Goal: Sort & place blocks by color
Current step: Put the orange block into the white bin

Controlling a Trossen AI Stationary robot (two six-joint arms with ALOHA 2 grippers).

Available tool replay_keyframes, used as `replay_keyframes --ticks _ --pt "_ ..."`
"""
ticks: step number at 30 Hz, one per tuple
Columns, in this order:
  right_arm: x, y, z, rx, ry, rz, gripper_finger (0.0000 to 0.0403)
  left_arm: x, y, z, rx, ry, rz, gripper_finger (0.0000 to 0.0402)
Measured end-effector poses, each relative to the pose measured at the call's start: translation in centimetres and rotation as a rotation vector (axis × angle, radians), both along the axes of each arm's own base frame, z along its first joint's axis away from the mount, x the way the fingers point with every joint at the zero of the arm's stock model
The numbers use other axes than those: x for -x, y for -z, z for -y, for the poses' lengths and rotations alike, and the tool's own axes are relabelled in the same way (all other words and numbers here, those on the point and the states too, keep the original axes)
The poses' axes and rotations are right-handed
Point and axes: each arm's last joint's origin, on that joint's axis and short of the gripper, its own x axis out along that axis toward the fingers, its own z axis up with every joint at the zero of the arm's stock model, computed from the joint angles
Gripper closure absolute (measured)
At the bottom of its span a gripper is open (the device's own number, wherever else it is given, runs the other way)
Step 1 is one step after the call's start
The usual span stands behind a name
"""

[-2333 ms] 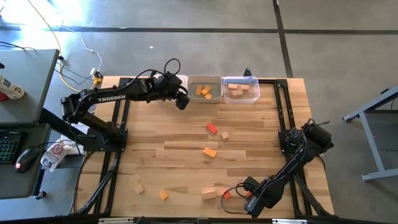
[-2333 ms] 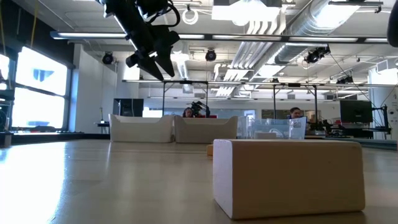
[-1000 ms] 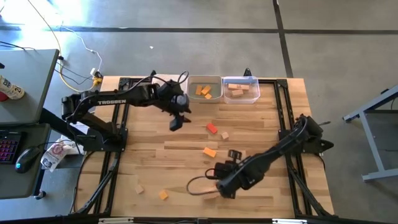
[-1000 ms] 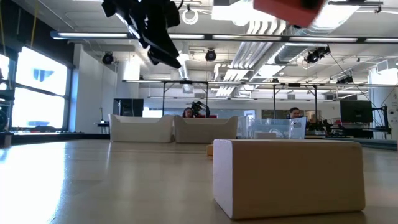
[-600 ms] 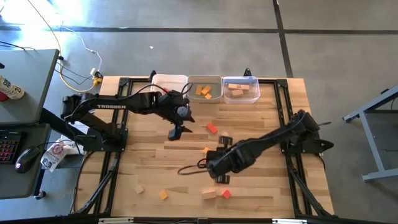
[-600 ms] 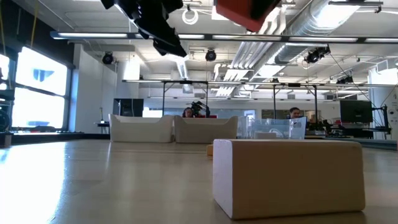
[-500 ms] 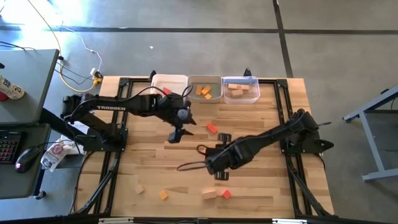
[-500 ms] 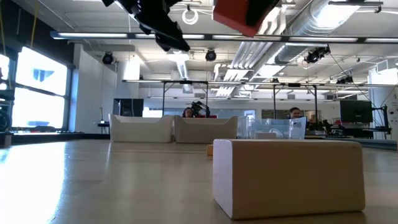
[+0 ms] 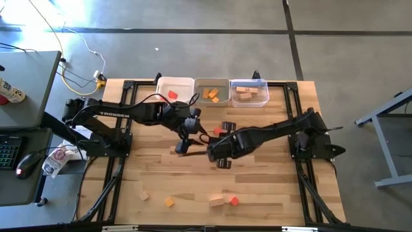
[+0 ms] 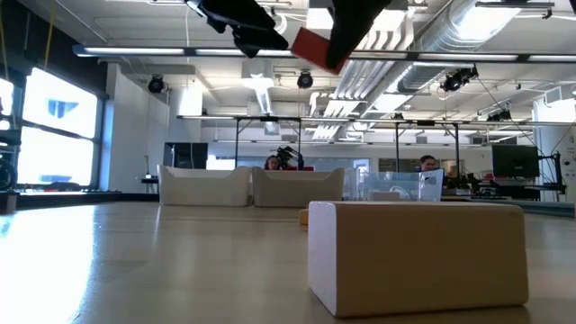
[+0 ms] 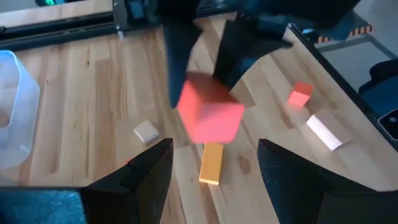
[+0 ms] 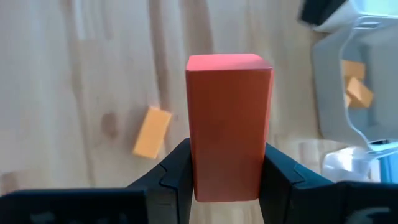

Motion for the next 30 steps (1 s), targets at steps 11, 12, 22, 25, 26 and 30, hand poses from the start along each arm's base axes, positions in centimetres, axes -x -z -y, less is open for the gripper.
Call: replay_keyframes --ticks 11,12,22,25,26,30 --pt "-1.2 -0.3 2.3 0.011 0.038 0.066 0.0293 -0.2 -0.1 0.1 -0.065 -0.073 0.009 0.0182" --pt "-1.3 -0.3 2.5 0.016 0.045 0.074 0.0293 -0.2 -0.1 0.1 -0.064 -0.073 0.008 0.0182" --pt "-1.8 -1.4 3.6 -0.005 0.051 0.17 0.0293 -0.2 -0.1 -0.2 -0.123 -0.162 0.002 0.0184" --pt "-1.7 -1.7 4.0 -0.009 0.047 0.179 0.0293 -0.1 -0.1 -0.4 -0.144 -0.193 0.001 0.0198" --pt "-1.7 -1.8 4.1 -0.012 0.049 0.182 0.0293 -0.2 -0.2 -0.4 -0.149 -0.201 0.003 0.0205" --pt "-1.7 -1.8 4.9 -0.014 0.059 0.177 0.0293 -0.3 -0.4 -0.4 -0.181 -0.207 0.026 0.0244"
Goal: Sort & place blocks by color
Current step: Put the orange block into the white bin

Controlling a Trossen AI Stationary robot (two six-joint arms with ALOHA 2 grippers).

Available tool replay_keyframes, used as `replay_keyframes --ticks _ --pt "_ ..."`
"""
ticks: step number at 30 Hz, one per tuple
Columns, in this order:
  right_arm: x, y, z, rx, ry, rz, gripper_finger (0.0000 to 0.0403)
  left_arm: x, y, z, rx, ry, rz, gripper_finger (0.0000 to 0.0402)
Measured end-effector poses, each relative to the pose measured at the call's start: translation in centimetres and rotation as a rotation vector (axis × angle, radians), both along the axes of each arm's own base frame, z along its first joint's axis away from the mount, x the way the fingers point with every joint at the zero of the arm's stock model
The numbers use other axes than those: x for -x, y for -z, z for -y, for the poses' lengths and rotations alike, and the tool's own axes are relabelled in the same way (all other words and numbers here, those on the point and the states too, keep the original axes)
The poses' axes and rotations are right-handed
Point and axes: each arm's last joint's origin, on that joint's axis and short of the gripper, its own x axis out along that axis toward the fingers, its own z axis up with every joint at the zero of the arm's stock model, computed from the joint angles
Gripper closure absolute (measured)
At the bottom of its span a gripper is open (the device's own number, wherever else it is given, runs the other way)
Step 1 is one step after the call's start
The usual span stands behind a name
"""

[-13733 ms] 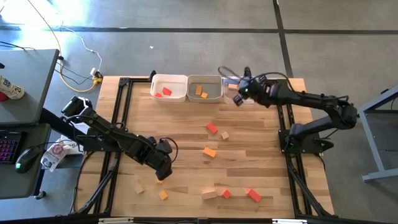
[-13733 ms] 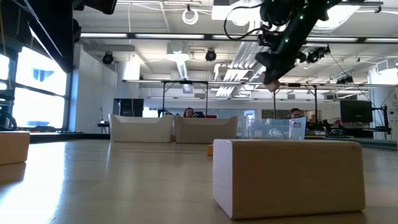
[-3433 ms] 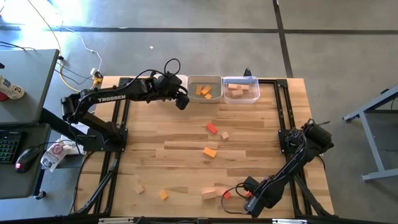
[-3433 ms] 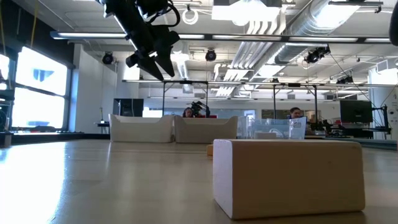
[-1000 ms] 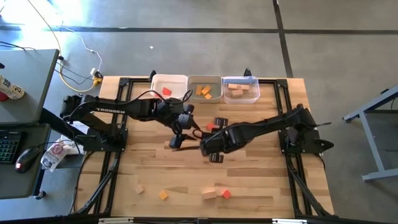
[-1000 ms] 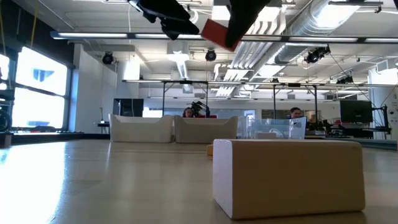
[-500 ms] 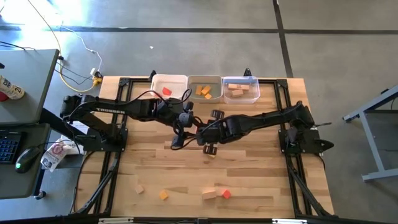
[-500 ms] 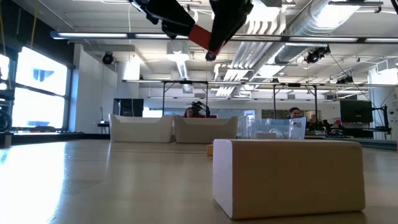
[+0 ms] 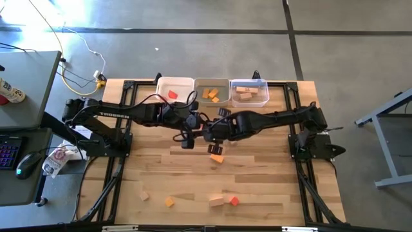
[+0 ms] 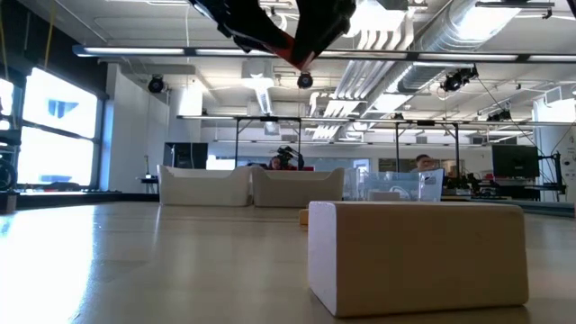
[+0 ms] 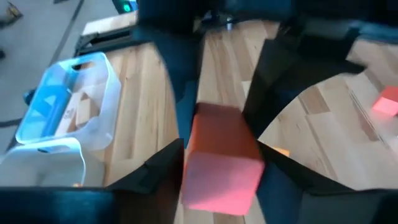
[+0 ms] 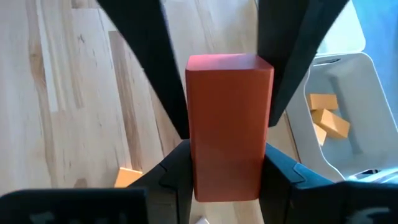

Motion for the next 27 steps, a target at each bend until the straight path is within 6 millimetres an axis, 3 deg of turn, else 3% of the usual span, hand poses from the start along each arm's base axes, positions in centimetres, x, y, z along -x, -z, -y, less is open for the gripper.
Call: replay_keyframes --ticks 6,13,20,27 --pt "-0.2 0.1 1.1 -0.063 -0.029 -0.014 0.0292 0.0 0.0 0.0 -0.018 0.017 -0.008 0.0295" --pt "-0.2 0.1 1.9 -0.119 -0.037 -0.021 0.0265 0.1 0.1 0.0 -0.003 0.007 -0.013 0.0293" --pt "-0.1 0.2 1.9 -0.075 -0.048 -0.04 0.0207 0.6 0.7 -0.2 -0.022 -0.051 -0.094 0.0295" --pt "0.2 0.4 1.9 -0.15 0.021 -0.055 0.0166 2.1 1.8 -2.4 -0.077 -0.215 -0.264 0.0292"
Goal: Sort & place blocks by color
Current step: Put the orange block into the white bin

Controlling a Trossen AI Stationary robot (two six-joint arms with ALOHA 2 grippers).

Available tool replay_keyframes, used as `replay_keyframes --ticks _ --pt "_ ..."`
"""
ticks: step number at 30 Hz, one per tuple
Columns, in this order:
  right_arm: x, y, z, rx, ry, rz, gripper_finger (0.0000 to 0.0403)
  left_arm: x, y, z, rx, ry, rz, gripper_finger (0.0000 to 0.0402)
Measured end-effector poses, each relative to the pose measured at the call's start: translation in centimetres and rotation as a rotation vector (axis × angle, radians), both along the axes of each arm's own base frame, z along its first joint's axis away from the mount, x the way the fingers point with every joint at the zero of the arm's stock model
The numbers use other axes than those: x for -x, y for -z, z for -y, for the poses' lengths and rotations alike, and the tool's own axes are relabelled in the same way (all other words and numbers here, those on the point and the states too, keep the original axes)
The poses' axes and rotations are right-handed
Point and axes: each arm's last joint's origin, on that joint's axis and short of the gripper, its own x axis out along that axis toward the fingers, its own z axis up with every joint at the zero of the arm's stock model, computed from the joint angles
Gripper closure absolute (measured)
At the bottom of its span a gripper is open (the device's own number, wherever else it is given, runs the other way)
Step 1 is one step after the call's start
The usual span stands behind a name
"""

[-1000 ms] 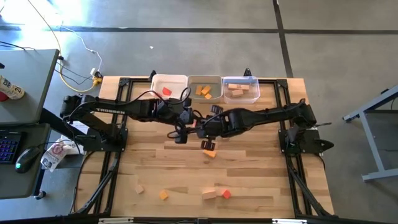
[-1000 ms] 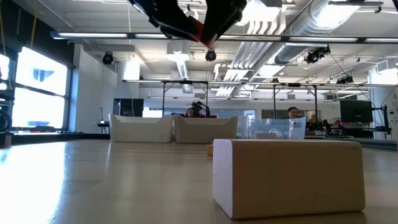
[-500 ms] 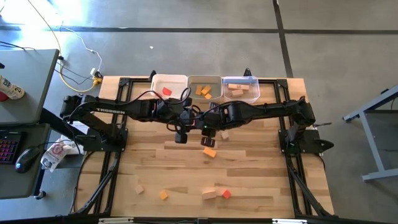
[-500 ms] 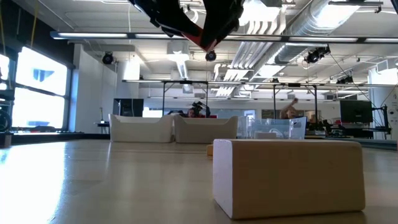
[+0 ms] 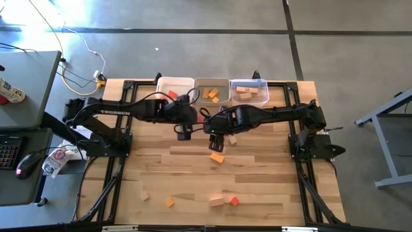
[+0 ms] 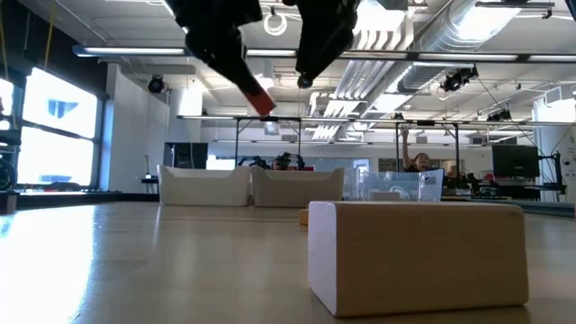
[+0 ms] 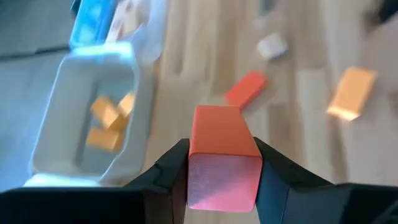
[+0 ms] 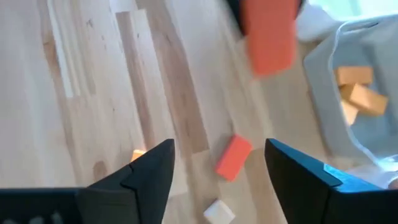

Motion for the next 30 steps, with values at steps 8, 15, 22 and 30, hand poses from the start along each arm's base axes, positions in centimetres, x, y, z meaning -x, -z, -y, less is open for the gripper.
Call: replay_keyframes --ticks 8,15,22,30 --pt "0.4 0.2 -1.4 -0.029 0.01 -0.027 0.0163 2.1 0.7 -3.6 0.021 -0.161 -0.118 0.0293" --pt "0.7 0.2 -2.9 0.018 0.011 -0.021 0.0163 3.7 0.8 -6.7 0.027 -0.266 -0.146 0.0295" --pt "1.3 0.3 -4.2 -0.001 0.03 -0.053 0.0163 5.7 1.0 -10.6 0.05 -0.45 -0.11 0.0293" --pt "1.8 0.5 -5.3 0.003 0.069 -0.061 0.0162 6.9 4.5 -15.0 0.164 -0.613 -0.158 0.0293"
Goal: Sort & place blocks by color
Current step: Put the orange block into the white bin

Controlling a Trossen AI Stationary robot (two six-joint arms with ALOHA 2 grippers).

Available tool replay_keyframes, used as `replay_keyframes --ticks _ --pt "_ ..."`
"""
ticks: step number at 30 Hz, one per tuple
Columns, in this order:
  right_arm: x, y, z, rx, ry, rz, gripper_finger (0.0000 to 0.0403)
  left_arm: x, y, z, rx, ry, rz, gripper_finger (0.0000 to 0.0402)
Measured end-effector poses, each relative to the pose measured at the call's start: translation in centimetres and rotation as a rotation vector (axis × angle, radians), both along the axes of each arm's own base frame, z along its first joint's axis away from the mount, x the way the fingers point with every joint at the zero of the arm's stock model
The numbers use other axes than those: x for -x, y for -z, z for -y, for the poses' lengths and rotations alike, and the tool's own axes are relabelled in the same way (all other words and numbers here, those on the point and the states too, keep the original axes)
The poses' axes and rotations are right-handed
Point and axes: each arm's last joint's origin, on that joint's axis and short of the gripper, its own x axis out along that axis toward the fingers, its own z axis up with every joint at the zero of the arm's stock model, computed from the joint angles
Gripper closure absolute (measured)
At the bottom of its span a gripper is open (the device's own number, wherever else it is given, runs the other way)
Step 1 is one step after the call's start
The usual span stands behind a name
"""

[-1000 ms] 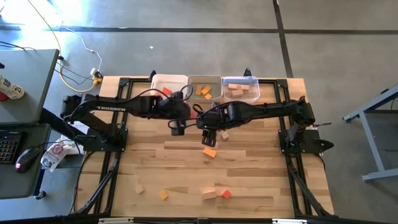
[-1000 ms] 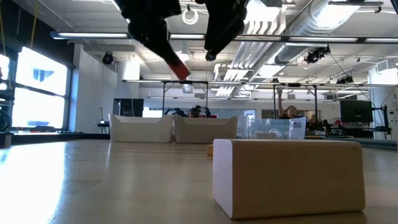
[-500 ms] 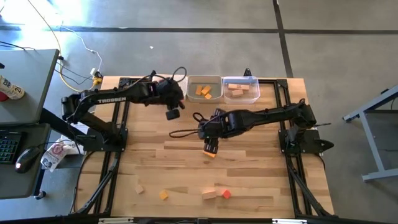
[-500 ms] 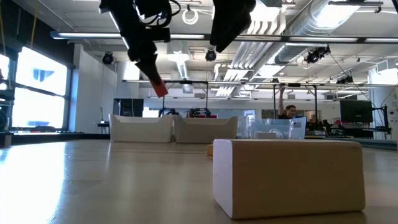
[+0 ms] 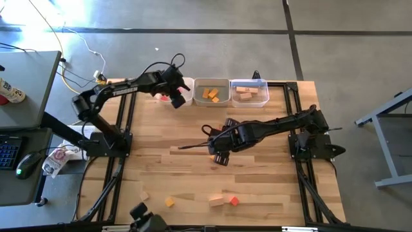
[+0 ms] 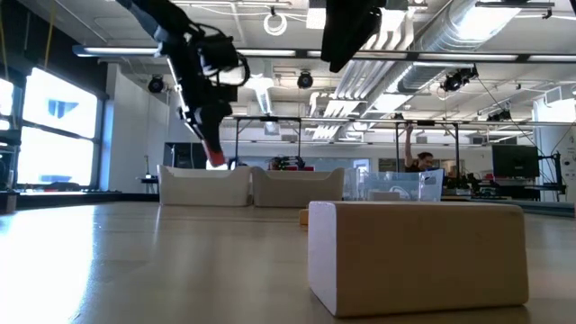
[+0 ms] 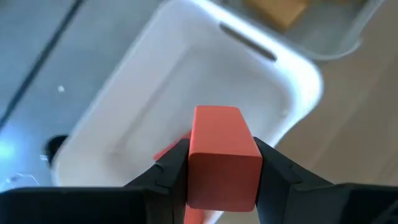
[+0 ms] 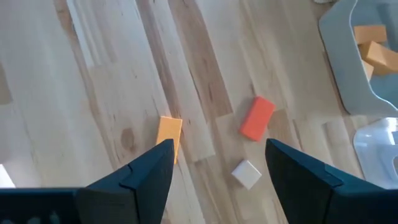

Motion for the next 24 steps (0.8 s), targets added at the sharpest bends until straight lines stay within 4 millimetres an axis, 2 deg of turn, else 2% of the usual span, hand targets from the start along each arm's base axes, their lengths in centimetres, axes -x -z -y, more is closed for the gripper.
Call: replay_keyframes --ticks 4,9,17,24 --pt "0.1 0.0 -0.3 -0.008 0.012 0.003 0.0162 0.3 1.9 -1.4 0.088 -0.011 0.0 0.0293" --pt "0.1 0.0 -0.3 -0.009 0.015 0.002 0.0162 0.8 3.1 -2.6 0.121 -0.041 -0.003 0.0291" --pt "0.1 0.0 -0.3 -0.037 0.023 0.001 0.0162 2.1 3.5 -4.1 0.119 -0.128 0.02 0.0277" --pt "0.2 0.1 -0.7 -0.095 0.019 -0.007 0.0162 2.9 3.4 -4.7 0.132 -0.202 0.049 0.0231"
